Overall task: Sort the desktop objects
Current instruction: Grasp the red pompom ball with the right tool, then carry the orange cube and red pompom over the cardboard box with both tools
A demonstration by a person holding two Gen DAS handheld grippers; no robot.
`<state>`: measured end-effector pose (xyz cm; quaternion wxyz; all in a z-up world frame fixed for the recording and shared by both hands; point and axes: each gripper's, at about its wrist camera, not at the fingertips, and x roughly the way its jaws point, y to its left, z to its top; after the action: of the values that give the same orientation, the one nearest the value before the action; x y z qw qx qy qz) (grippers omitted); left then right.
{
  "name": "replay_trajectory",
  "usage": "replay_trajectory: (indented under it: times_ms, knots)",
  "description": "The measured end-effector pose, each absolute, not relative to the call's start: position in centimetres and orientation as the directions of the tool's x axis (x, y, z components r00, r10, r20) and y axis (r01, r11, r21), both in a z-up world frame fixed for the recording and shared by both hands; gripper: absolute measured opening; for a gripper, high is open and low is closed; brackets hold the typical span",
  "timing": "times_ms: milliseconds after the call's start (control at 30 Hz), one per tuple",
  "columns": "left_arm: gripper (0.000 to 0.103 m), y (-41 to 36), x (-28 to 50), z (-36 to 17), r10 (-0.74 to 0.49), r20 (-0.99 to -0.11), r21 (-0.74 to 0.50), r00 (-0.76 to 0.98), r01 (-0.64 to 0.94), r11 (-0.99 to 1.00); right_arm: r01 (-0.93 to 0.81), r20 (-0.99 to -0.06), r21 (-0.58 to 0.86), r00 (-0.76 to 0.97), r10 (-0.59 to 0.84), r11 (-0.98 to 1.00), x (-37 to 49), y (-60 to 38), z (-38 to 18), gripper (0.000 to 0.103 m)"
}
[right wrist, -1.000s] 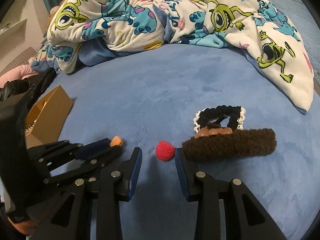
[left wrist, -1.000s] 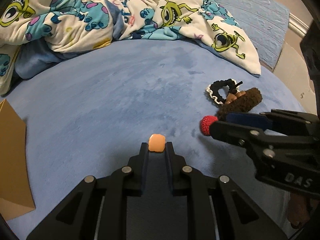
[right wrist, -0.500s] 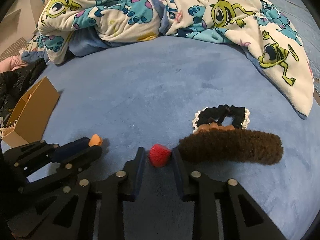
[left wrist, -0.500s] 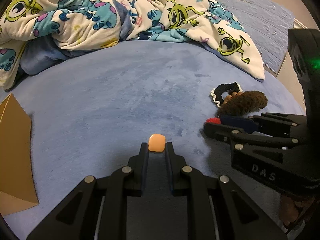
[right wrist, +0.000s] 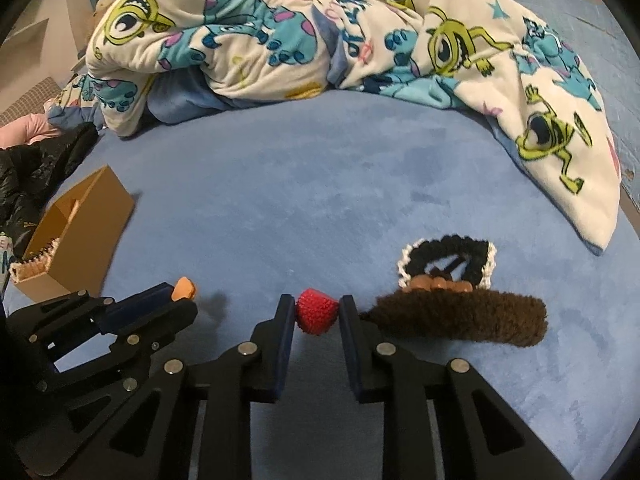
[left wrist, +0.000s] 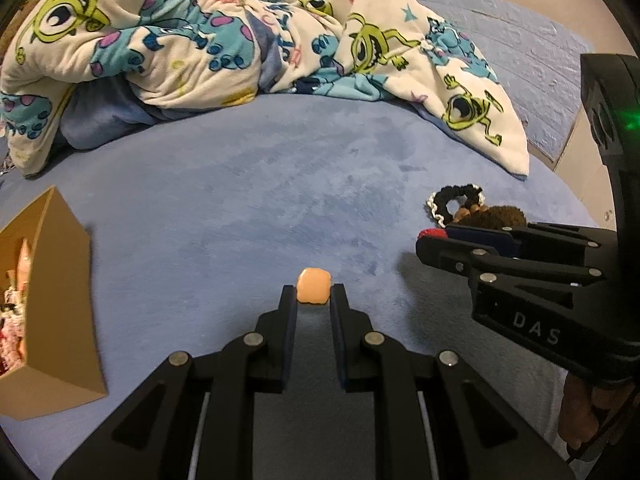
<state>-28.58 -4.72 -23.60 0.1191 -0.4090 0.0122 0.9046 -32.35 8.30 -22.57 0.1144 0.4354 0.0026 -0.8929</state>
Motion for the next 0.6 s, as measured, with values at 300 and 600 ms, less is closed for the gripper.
replay_trajectory:
  times_ms: [300,600]
  knots:
    - [0.017,-7.0,-27.2,-20.9,0.173,-0.721,-0.069,-0.671,-0.179,-0.981,0.229,-0.759,0.094,-0.614,-0.219,-0.969,-30.9,6.6,-19.9,0.023]
    - [0.017,-8.2,-26.1,-18.4,0.152,-0.698,-0.060,-0.699,-0.155,-0.986,0.247,-0.736,0.088,-0.636,-0.230,-0.965,-29.9,5.4,-17.3,0.023]
